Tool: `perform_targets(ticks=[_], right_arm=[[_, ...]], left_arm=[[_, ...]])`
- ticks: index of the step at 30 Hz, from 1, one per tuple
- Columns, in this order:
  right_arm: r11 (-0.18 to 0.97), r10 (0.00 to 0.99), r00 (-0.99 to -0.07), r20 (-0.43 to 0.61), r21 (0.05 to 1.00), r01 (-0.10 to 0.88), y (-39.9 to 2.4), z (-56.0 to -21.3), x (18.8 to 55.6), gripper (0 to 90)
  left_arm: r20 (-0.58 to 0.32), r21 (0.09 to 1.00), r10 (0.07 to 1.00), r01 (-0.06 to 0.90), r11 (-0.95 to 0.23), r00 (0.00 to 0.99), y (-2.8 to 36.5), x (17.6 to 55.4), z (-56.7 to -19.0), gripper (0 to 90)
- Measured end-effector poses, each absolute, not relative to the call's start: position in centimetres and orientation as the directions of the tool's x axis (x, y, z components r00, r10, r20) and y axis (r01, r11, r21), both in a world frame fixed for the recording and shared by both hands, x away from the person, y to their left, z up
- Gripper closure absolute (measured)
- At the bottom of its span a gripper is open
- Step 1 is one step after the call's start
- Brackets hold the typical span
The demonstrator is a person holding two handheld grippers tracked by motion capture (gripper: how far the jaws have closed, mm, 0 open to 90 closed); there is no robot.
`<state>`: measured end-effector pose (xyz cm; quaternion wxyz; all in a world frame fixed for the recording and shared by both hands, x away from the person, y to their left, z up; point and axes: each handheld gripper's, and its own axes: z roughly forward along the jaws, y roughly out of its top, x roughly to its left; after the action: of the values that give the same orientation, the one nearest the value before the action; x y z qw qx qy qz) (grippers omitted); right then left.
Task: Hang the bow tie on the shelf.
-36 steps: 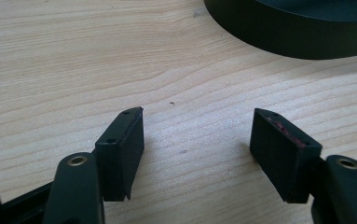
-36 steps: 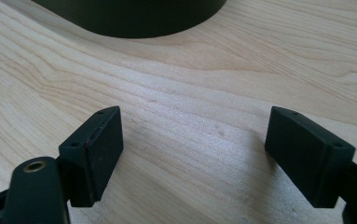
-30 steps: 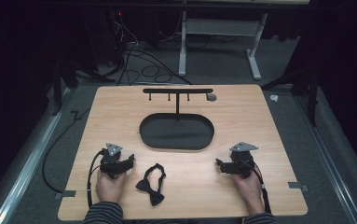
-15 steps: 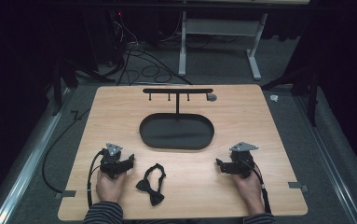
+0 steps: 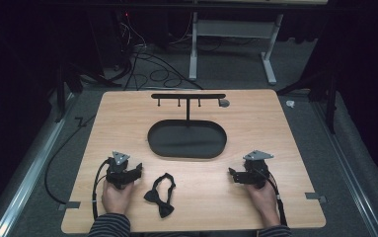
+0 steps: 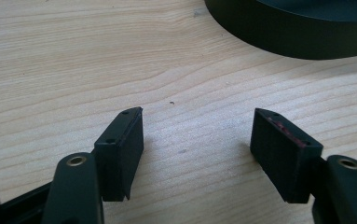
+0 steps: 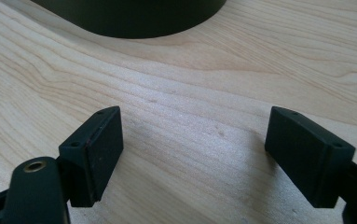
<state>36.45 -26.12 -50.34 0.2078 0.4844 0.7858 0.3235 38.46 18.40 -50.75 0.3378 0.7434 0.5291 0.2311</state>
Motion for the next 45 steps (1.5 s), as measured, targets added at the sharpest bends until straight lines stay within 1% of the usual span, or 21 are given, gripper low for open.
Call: perform_targets(ticks=[8, 13, 14, 17, 21, 26, 30, 33, 38, 42, 45], right_arm=[[0.321, 0.896, -0.444, -0.013, 0.71, 0.627, -26.1, -50.3, 36.5, 20.5], [0.321, 0.896, -0.444, -0.013, 0.71, 0.627, -26.1, -50.3, 36.5, 20.5], [0.321, 0.896, -0.444, -0.013, 0.71, 0.627, -26.1, -50.3, 36.5, 20.5], [0.321, 0.896, -0.444, -0.013, 0.71, 0.627, -26.1, -50.3, 36.5, 20.5], [0.321, 0.896, -0.444, -0.013, 0.71, 0.627, -26.1, -50.3, 36.5, 20.5], [0.321, 0.896, -0.444, -0.013, 0.71, 0.627, -26.1, -50.3, 36.5, 20.5], [0.321, 0.896, -0.444, -0.013, 0.71, 0.627, -26.1, -50.3, 36.5, 20.5], [0.321, 0.896, -0.444, -0.013, 0.71, 0.627, -26.1, -50.3, 36.5, 20.5], [0.321, 0.896, -0.444, -0.013, 0.71, 0.627, -26.1, -50.3, 36.5, 20.5], [0.321, 0.896, -0.444, -0.013, 0.71, 0.627, -26.1, -50.3, 36.5, 20.5], [0.321, 0.896, -0.444, -0.013, 0.71, 0.627, -26.1, -50.3, 36.5, 20.5]], left_arm=[[-0.015, 0.747, 0.942, 0.63, -0.213, 0.336, 18.4, 38.5, -50.7, 36.1], [-0.013, 0.749, 0.943, 0.628, -0.212, 0.334, 18.3, 38.5, -50.7, 39.3], [-0.011, 0.748, 0.943, 0.628, -0.214, 0.333, 18.3, 38.4, -50.7, 42.3], [-0.002, 0.75, 0.945, 0.626, -0.215, 0.327, 18.2, 38.3, -50.5, 44.4], [-0.026, 0.756, 0.94, 0.622, -0.204, 0.339, 18.4, 37.9, -50.1, 45.8], [-0.062, 0.759, 0.928, 0.621, -0.195, 0.367, 18.7, 37.3, -49.3, 47.8], [-0.073, 0.76, 0.915, 0.616, -0.206, 0.397, 18.6, 36.8, -48.7, 50.9], [-0.083, 0.767, 0.899, 0.604, -0.217, 0.429, 18.1, 36.3, -48.2, 52.3], [-0.13, 0.763, 0.868, 0.608, -0.222, 0.479, 17.0, 36.0, -47.8, 54.1], [-0.122, 0.758, 0.847, 0.599, -0.257, 0.517, 16.1, 35.8, -47.6, 56.0], [-0.137, 0.758, 0.837, 0.6, -0.256, 0.53, 15.9, 35.9, -47.4, 57.5]])
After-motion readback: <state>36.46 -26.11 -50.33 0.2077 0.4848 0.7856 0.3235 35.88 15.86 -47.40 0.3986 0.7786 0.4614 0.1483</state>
